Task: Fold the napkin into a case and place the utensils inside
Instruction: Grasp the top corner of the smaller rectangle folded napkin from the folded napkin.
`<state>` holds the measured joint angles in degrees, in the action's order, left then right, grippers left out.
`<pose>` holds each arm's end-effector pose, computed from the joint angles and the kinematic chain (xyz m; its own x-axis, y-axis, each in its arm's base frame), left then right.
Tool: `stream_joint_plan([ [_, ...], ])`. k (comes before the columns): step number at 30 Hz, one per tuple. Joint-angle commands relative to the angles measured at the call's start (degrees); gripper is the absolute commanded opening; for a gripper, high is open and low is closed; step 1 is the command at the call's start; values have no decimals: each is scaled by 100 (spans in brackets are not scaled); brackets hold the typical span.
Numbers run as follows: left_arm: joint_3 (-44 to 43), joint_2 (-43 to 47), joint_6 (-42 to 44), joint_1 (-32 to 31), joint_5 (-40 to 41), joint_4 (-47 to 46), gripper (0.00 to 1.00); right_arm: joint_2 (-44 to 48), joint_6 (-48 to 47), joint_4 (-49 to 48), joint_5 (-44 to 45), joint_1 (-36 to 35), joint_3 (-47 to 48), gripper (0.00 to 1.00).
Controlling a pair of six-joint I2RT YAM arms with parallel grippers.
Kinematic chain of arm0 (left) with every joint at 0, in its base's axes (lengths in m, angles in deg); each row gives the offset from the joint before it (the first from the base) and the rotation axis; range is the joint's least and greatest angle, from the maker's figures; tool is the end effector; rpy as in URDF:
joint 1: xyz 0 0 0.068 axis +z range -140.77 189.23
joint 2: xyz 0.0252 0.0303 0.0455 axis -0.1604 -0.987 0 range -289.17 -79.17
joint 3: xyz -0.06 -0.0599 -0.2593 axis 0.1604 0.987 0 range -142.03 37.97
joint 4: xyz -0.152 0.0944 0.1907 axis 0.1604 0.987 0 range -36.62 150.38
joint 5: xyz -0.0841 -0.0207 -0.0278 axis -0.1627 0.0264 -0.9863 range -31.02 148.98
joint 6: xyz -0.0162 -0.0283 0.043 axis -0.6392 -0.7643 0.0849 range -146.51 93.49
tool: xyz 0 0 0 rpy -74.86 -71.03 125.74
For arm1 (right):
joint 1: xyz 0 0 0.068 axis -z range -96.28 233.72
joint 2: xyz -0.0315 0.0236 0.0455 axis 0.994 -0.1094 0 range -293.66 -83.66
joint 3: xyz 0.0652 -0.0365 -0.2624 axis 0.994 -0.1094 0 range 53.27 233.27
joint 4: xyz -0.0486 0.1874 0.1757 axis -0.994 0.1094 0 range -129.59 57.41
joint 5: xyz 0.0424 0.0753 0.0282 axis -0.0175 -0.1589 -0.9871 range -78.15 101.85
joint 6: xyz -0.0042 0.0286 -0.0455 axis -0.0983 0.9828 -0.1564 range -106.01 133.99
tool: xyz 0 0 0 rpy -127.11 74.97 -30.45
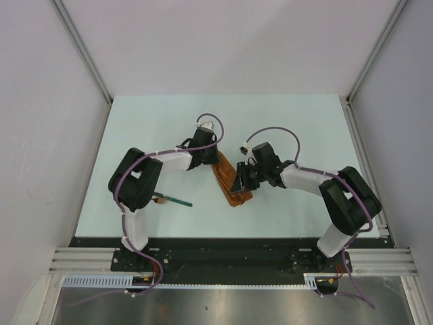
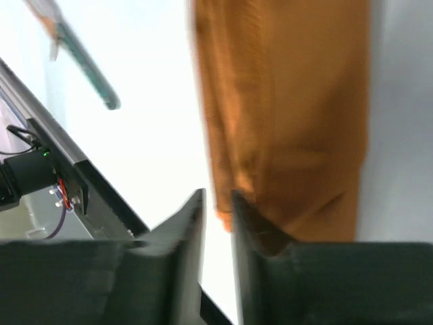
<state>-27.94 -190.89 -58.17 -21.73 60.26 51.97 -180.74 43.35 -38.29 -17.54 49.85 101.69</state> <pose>0.3520 -0.2101 0.1482 -0.7735 -0.1479 -0.6163 0.1111 0.9257 -0.3617 0.2618 0.1968 0.1509 -0.9206 -0.1034 -0.3765 -0.3400 0.6865 0.6428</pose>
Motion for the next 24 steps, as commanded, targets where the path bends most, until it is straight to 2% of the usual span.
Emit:
stream_joint_plan([
  [1, 175, -17, -130, 73, -390, 361, 23, 690, -923, 880, 590, -172, 711, 38],
  [3, 192, -25, -252, 108, -523, 326, 23, 647, -1282, 1161, 714, -190, 1045, 46],
  [6, 245, -51, -393, 169, -778, 238, 28, 410, -1564, 1267, 987, -208, 1387, 52],
  [11, 543, 290, -578, 248, -936, -15, 36, 49, -1574, 1127, 1146, -138, 1626, 55],
  [24, 1098, 1144, -727, 494, -804, -254, 40, -145, -2039, 1056, 1725, -384, 1547, 57],
])
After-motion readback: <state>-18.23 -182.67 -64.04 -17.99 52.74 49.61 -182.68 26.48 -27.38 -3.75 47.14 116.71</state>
